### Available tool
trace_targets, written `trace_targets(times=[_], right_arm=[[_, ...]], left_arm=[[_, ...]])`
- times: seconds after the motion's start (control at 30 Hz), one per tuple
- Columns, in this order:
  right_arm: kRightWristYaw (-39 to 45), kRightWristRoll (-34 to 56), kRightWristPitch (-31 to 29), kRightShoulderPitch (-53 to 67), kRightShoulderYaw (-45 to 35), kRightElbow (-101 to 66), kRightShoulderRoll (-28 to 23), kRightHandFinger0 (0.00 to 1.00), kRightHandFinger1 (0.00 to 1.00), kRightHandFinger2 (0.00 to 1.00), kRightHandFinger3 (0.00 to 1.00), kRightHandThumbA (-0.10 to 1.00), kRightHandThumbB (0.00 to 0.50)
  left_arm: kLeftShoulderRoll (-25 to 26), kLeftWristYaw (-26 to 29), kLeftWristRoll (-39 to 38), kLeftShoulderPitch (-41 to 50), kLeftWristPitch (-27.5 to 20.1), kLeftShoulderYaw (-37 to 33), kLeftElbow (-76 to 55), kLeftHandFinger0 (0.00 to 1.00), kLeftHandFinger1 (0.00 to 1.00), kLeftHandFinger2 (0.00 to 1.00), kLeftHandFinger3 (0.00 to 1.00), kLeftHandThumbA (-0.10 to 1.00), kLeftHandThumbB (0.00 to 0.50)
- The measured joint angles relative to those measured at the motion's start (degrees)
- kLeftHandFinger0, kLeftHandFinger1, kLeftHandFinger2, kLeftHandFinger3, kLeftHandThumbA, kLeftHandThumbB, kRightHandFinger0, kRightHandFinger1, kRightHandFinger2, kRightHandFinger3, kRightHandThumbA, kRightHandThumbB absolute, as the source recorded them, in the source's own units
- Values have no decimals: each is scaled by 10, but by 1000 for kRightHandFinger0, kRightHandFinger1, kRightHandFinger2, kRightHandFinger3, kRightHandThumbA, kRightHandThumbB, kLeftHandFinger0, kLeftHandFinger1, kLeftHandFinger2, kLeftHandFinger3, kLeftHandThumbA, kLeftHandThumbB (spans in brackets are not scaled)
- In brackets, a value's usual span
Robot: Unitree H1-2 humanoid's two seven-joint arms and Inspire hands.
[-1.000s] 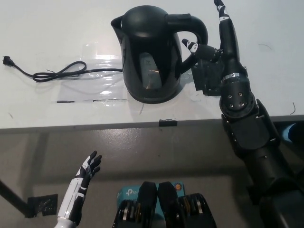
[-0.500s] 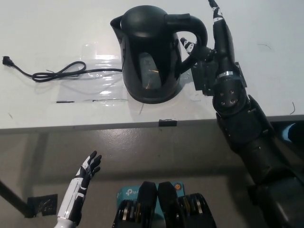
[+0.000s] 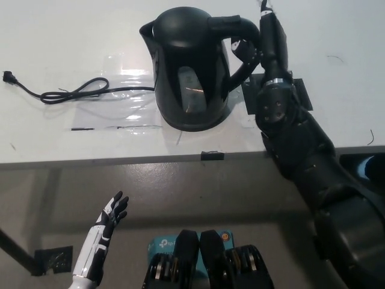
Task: Use the right hand to grab the handle of the kettle from the base and place it on the right side
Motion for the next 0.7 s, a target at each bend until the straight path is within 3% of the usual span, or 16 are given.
trace_targets(times=[0.03,0.07,0.1,0.13,0.17,0.2,0.3,0.43,0.53,0.57,0.6,0.63,0.7], right_arm=[[-11,-6,1,-8,12,13,2,0,94,374,325,-100,190],[-19,-10,4,-13,19,24,2,0,184,586,465,-100,173],[-26,-14,6,-20,27,33,3,0,243,680,555,-100,168],[-31,-17,9,-25,35,41,3,0,325,783,721,-100,158],[-34,-19,11,-29,42,49,3,0,376,800,802,-100,147],[-36,-20,12,-32,46,54,3,0,364,780,798,-100,148],[-42,-20,12,-37,54,65,2,0,267,607,464,-100,133],[-50,-20,12,-39,62,69,2,0,222,538,269,-100,128],[-53,-19,11,-39,61,70,3,0,246,633,382,-100,143],[-54,-18,10,-39,61,71,3,0,287,716,538,-100,132],[-55,-17,9,-39,60,72,3,0,312,747,612,-100,127],[-56,-17,8,-39,60,72,3,0,369,795,755,-100,122],[-60,-16,7,-39,59,73,3,0,369,774,759,-100,122]], left_arm=[[0,0,0,0,0,0,0,1000,1000,1000,1000,1000,500],[0,0,-1,0,0,0,0,1000,1000,1000,1000,1000,500],[0,0,-2,-1,0,0,0,1000,1000,1000,1000,1000,500],[0,0,-2,-2,0,1,0,1000,1000,1000,1000,1000,500],[0,0,-2,-3,0,1,0,1000,1000,1000,1000,1000,500],[0,0,-2,-4,0,1,0,1000,1000,1000,1000,1000,500],[1,0,-3,-8,0,1,0,1000,1000,1000,1000,1000,500],[3,0,-4,-10,0,1,0,1000,1000,1000,1000,1000,500],[5,0,-4,-10,0,1,0,1000,1000,1000,1000,1000,500],[6,0,-4,-10,0,1,0,1000,1000,1000,1000,1000,500],[7,0,-4,-10,0,1,0,1000,1000,1000,1000,1000,500],[7,0,-4,-10,0,1,0,1000,1000,1000,1000,1000,500],[7,0,-4,-10,0,1,0,1000,1000,1000,1000,1000,500]])
